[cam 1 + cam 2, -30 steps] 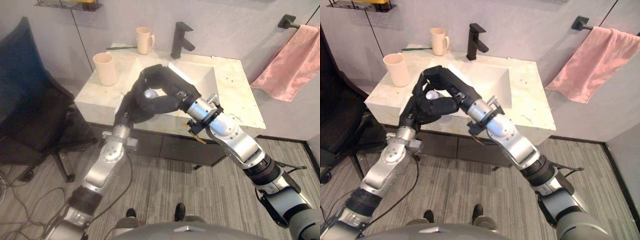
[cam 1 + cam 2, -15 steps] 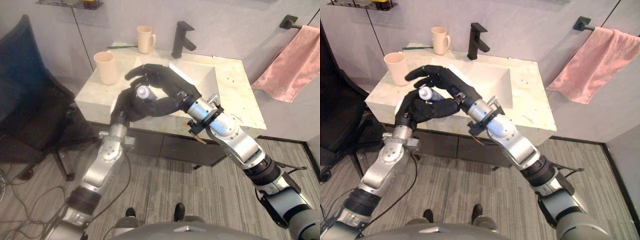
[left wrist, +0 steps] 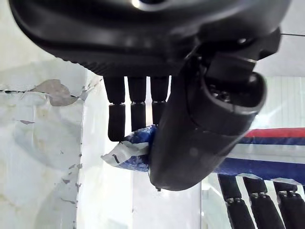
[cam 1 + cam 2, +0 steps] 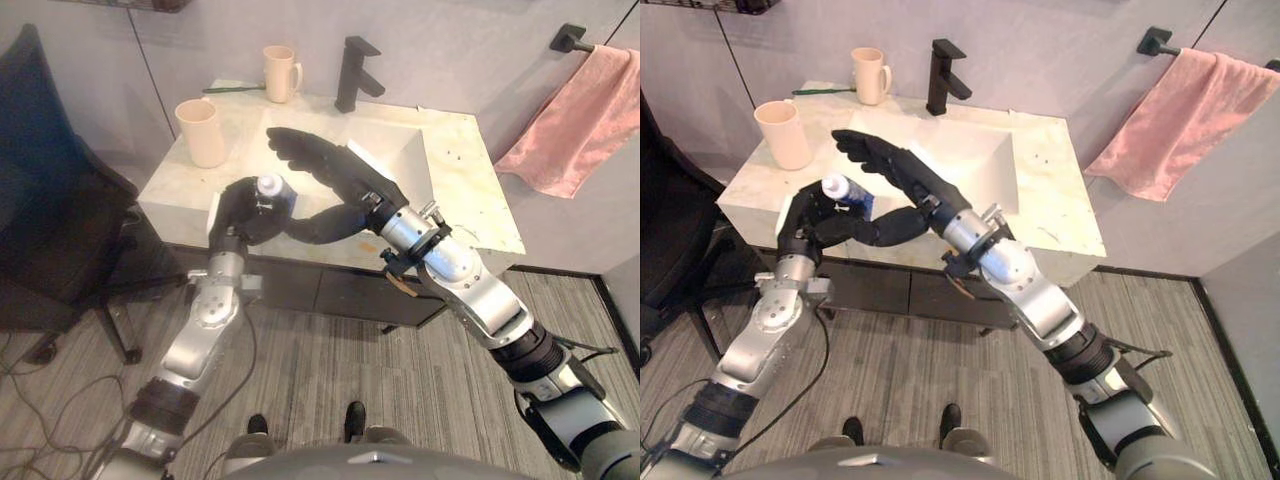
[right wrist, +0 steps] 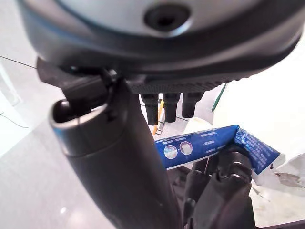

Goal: Organize the bathroom.

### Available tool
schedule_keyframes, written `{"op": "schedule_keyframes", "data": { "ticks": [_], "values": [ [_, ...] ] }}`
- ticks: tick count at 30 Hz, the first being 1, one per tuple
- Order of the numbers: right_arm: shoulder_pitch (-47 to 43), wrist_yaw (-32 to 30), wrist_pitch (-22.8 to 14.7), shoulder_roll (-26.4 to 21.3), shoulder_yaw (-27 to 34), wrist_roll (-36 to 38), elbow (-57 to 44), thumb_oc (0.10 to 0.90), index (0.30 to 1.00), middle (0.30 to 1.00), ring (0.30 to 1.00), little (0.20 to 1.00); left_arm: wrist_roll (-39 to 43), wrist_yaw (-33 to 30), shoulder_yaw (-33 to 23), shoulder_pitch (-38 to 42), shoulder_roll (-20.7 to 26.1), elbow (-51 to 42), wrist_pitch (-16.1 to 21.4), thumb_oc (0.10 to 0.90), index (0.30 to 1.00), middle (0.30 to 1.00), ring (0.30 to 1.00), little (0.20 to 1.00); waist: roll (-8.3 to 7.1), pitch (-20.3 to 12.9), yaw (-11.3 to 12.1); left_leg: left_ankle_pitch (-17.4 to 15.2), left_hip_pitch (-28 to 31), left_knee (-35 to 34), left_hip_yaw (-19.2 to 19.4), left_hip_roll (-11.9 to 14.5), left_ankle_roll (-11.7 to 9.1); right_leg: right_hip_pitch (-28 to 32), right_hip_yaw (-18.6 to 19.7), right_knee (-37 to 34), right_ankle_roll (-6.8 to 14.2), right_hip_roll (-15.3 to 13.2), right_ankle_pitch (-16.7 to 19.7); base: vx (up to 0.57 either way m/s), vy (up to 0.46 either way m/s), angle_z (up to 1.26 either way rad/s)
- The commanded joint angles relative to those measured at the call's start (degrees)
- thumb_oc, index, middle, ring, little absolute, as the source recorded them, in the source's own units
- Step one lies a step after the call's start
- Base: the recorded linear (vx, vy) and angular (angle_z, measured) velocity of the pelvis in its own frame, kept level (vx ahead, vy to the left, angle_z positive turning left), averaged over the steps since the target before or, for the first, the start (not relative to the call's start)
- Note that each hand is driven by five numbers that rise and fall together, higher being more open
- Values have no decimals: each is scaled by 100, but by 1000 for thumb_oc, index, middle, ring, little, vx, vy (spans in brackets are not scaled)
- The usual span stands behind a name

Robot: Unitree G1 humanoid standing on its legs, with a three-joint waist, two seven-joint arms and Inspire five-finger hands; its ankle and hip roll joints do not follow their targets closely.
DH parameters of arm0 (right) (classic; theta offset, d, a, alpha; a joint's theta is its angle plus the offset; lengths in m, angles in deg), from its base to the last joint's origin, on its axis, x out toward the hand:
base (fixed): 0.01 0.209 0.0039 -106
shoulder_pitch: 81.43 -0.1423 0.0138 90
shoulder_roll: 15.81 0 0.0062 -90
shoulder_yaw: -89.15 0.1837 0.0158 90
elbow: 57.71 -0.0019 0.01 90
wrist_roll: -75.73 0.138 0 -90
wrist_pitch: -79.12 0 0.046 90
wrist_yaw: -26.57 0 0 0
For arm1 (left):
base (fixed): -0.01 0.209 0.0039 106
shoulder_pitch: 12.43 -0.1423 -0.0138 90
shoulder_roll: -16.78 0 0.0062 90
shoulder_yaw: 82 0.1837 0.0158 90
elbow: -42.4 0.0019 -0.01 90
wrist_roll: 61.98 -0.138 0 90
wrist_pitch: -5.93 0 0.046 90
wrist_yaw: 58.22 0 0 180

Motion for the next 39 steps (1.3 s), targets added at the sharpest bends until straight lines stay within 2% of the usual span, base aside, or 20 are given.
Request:
{"op": "schedule_keyframes", "data": {
  "ticks": [1,22,23,25,26,29,30,31,32,39],
  "values": [
    [-473,-53,-386,64,420,222,-500,800,900,900,900,900,-231,-126,94,535,0,-668,836,400,300,300,300,300,248,-310,77,-910,104,111,130,-222,409,-19,215,656,364,43,-965,0,0,0],
    [-800,46,-298,261,187,235,-405,800,900,900,900,900,-445,-325,658,669,-126,-549,880,400,300,300,300,300,213,-310,95,-914,98,102,98,-210,418,-12,177,659,382,22,-961,0,0,0],
    [-788,53,-316,270,169,243,-403,626,639,639,639,639,-448,-344,681,672,-122,-568,857,400,300,300,300,300,212,-314,95,-914,96,100,98,-208,416,-14,175,657,385,20,-960,0,0,0],
    [-802,70,-310,285,168,248,-398,580,571,571,571,571,-458,-352,688,671,-127,-546,875,400,300,300,300,300,210,-311,97,-913,98,97,95,-206,417,-14,177,658,386,20,-957,0,0,0],
    [-798,74,-292,284,169,254,-413,530,495,495,495,495,-459,-370,693,665,-120,-546,886,400,300,300,300,300,210,-313,97,-914,100,95,95,-206,418,-15,178,661,388,19,-956,0,0,0],
    [-765,134,-277,287,170,227,-411,595,592,592,592,592,-466,-367,671,637,-116,-540,928,400,300,300,300,300,214,-314,102,-914,97,100,88,-209,416,-13,176,665,387,16,-963,0,0,0],
    [-746,122,-279,267,164,203,-402,554,531,531,531,531,-457,-354,648,618,-96,-548,957,400,300,300,300,300,217,-316,106,-912,102,92,86,-206,416,-15,174,661,394,11,-956,0,0,0],
    [-746,122,-279,267,164,203,-402,554,531,531,531,531,-457,-354,648,618,-96,-548,957,400,300,300,300,300,217,-316,106,-912,102,92,86,-206,416,-15,174,661,394,11,-956,0,0,0],
    [-735,108,-295,262,157,197,-387,400,300,300,300,300,-457,-351,634,607,-89,-555,967,400,300,300,300,300,218,-321,107,-908,98,92,89,-203,413,-16,175,656,396,9,-952,0,0,0],
    [-682,119,-341,256,157,214,-335,400,300,300,300,300,-450,-358,605,601,-80,-511,1012,400,300,300,300,300,230,-315,98,-902,103,101,93,-203,412,-8,181,656,391,0,-949,0,0,0]
  ]
}}
